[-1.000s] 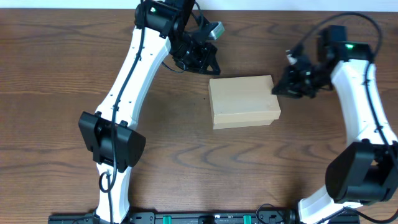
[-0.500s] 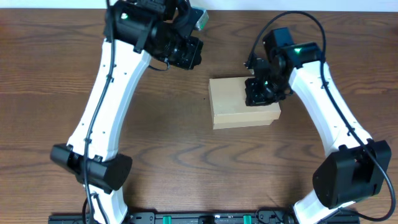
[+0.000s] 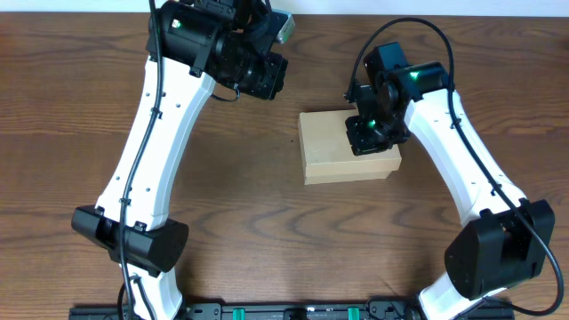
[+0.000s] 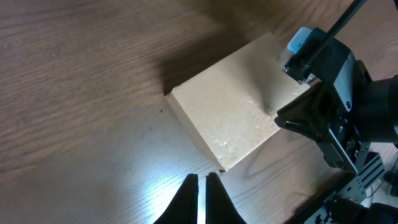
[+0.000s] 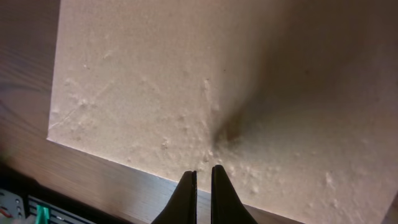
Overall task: Pack container
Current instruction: 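Press down on the closed lid with the right gripper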
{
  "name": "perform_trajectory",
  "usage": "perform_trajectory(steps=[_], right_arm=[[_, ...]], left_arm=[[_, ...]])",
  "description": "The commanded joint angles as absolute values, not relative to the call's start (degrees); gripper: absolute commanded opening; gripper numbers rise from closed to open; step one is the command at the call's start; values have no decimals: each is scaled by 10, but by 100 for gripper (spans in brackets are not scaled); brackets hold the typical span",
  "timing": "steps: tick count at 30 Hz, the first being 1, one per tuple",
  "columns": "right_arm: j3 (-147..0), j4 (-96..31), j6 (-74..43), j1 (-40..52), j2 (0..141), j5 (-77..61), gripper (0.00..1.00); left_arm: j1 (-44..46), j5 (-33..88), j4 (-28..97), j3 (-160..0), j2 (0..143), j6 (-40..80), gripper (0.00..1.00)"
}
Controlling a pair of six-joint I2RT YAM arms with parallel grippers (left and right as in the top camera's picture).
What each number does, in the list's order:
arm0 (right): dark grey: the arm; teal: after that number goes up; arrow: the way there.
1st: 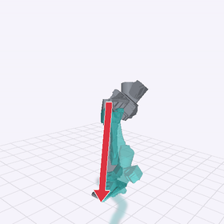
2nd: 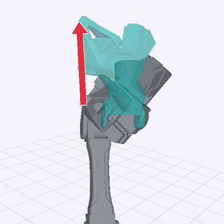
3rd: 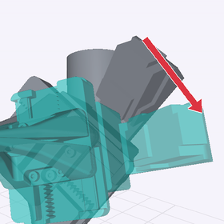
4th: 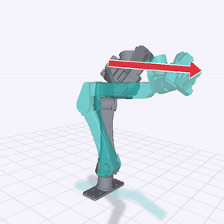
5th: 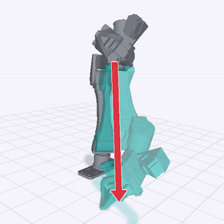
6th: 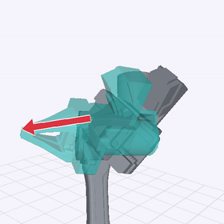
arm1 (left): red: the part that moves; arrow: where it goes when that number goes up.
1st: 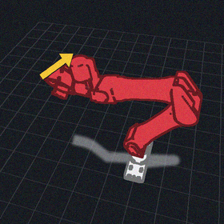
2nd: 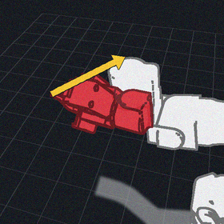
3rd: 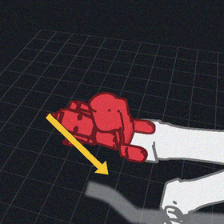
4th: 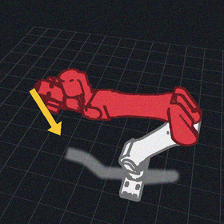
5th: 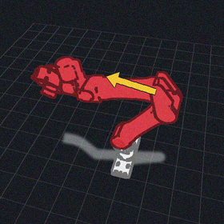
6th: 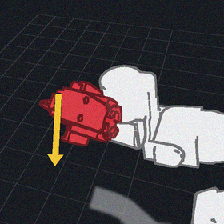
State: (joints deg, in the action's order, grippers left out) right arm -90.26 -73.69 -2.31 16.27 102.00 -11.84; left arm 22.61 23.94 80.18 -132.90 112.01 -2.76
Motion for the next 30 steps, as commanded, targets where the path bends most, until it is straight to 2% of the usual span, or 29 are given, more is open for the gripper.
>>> perform_trajectory(steps=[1, 30], right_arm=[[-900, -736, -21, 167, 1013, -109, 1], [-793, -670, -22, 184, 1013, -106, 1]], left_arm=[[224, 234, 804, -1338, 1122, -22, 6], [224, 234, 804, -1338, 1122, -21, 6]])
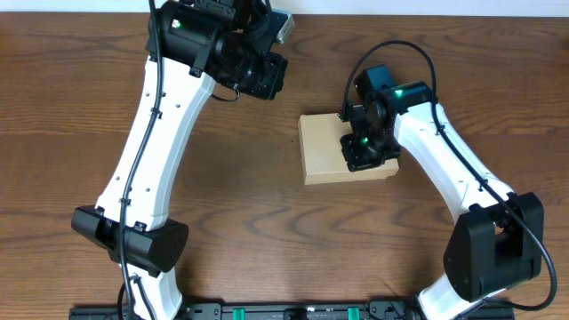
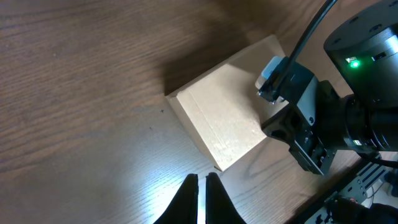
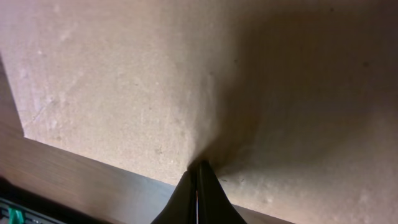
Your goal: Pack container
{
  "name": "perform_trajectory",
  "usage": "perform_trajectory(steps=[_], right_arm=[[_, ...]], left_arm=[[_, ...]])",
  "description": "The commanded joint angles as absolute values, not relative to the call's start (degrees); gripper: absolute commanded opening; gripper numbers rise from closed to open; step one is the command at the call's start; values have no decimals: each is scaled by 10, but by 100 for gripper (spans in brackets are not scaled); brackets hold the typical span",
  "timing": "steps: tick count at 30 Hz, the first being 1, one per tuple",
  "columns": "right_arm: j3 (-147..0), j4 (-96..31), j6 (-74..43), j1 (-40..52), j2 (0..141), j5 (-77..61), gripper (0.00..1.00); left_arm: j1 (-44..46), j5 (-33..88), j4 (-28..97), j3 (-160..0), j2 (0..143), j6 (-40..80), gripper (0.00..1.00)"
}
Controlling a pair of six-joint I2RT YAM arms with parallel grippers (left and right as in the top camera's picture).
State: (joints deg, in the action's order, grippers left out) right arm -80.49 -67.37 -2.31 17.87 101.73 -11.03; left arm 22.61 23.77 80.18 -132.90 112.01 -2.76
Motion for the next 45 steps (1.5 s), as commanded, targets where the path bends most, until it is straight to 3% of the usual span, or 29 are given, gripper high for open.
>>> perform_trajectory(steps=[1, 7, 17, 22, 35, 45], right_arm=[[-794, -668, -24, 184, 1013, -102, 1], [-837, -680, -32, 183, 1012, -33, 1], [-1072, -788, -14, 154, 1012, 47, 1], [-1158, -865, -12, 115, 1000, 47, 1], [-1154, -914, -12, 34, 853, 47, 1], [-1018, -911, -27, 30, 786, 39, 1]], left_arm=[[224, 234, 804, -1338, 1122, -21, 6], [224, 234, 804, -1338, 1122, -21, 6], [224, 230, 804, -1338, 1115, -22, 6], [224, 158, 813, -1338, 1083, -11, 6], [224, -6, 933, -1338, 934, 8, 6], [224, -82, 968, -1242, 803, 69, 6]])
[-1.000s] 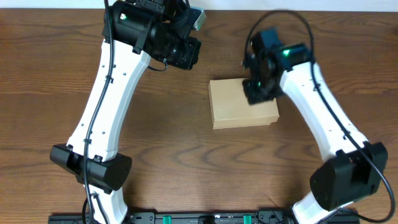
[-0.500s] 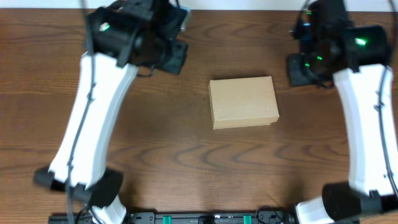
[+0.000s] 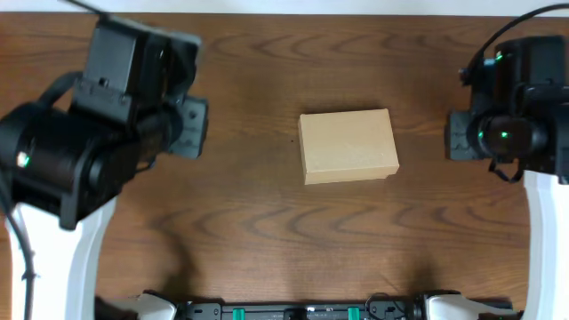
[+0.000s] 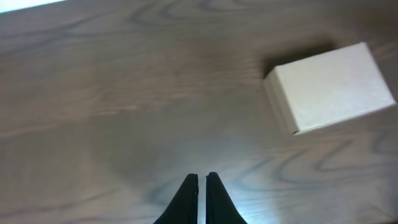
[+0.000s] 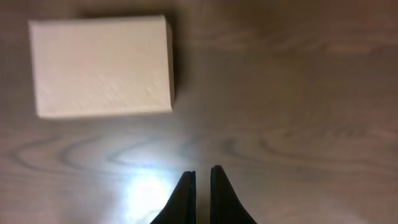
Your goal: Pack container
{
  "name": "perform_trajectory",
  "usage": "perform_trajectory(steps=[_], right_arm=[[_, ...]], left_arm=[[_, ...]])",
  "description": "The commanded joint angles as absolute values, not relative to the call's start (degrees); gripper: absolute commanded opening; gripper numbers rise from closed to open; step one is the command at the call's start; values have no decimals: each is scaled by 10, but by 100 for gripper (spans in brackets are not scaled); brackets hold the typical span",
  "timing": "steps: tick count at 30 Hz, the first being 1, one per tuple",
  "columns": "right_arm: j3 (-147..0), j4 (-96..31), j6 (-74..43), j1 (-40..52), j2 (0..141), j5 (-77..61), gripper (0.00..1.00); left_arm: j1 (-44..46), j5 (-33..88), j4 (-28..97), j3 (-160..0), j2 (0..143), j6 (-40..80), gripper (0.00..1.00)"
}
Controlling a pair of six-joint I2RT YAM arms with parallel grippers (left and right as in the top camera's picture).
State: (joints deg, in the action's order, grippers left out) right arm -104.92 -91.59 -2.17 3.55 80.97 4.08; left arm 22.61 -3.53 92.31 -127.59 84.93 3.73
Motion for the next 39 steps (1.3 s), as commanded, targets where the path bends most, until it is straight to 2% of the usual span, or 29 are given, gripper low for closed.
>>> perform_trajectory(steps=[1, 18, 27, 39], right_arm=[[-1005, -909, -28, 30, 775, 39, 1], [-845, -891, -71, 31, 568, 97, 1], [-684, -844, -133, 31, 448, 88, 1], [-561, -675, -165, 31, 442, 95, 1]], left_arm=[[224, -86, 967, -1219, 782, 74, 6], [224, -77, 931, -850, 493, 185, 6], [224, -41, 807, -653, 376, 213, 6], [224, -4, 575, -438, 371, 232, 6]])
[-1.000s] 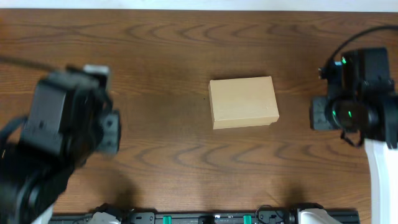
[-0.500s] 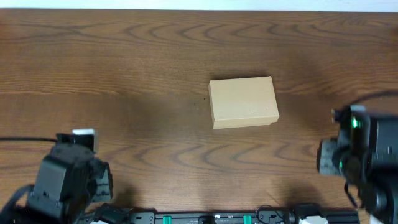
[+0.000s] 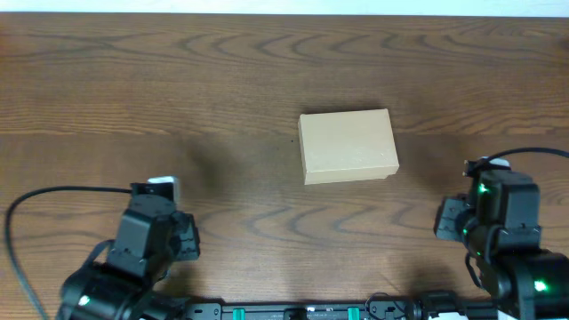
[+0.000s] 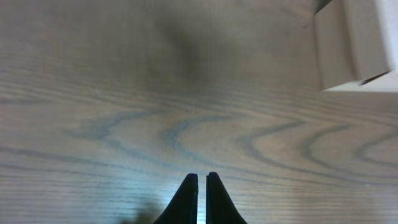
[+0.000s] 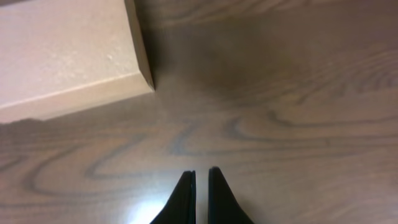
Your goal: Pack container
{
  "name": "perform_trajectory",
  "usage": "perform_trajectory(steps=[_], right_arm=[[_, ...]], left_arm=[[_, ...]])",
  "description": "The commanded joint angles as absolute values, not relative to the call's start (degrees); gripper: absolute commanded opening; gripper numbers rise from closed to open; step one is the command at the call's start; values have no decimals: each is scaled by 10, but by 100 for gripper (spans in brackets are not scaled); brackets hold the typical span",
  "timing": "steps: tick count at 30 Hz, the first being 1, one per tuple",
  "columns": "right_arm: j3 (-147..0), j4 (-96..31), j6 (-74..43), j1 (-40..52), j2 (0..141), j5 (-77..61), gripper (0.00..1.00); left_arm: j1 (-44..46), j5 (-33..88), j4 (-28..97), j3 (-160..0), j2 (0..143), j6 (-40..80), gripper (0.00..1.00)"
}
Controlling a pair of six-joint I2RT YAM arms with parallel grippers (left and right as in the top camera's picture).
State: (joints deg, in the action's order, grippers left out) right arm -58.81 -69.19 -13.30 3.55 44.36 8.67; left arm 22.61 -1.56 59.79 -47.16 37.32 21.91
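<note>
A closed tan cardboard box (image 3: 347,147) lies flat in the middle of the wooden table, lid down. My left arm (image 3: 147,249) sits at the front left, well away from it. Its gripper (image 4: 202,177) is shut over bare wood, and the box corner (image 4: 354,43) shows at that view's upper right. My right arm (image 3: 493,222) sits at the front right. The right gripper (image 5: 201,172) is shut and holds nothing, with the box (image 5: 68,56) up and to its left.
The brown wooden table (image 3: 178,107) runs across the whole view, with a pale strip along its far edge. A black rail with green parts (image 3: 293,311) lies along the front edge between the two arm bases.
Both arms have drawn back from the table's left and right sides to its front corners. The box lies where it was. Both grippers are still shut.
First my right gripper hovered shut just over the box lid while the left arm was behind the box. Then the right fingertips pressed on the lid. Later both arms were out at the sides, clear of the closed box. Now they are at the front corners.
</note>
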Motion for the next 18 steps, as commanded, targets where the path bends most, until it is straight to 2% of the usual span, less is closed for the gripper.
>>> perform_trajectory(steps=[1, 6, 10, 18], right_arm=[[-542, -656, -180, 31, 442, 97, 1], [-458, -588, -247, 30, 442, 105, 1], [-396, -549, -257, 30, 442, 94, 1], [-377, -536, -257, 31, 440, 97, 1]], left_arm=[[224, -5, 558, -422, 371, 234, 6], [224, -19, 495, -362, 371, 267, 6], [224, -18, 476, -325, 371, 288, 6], [224, -19, 477, -298, 371, 305, 6]])
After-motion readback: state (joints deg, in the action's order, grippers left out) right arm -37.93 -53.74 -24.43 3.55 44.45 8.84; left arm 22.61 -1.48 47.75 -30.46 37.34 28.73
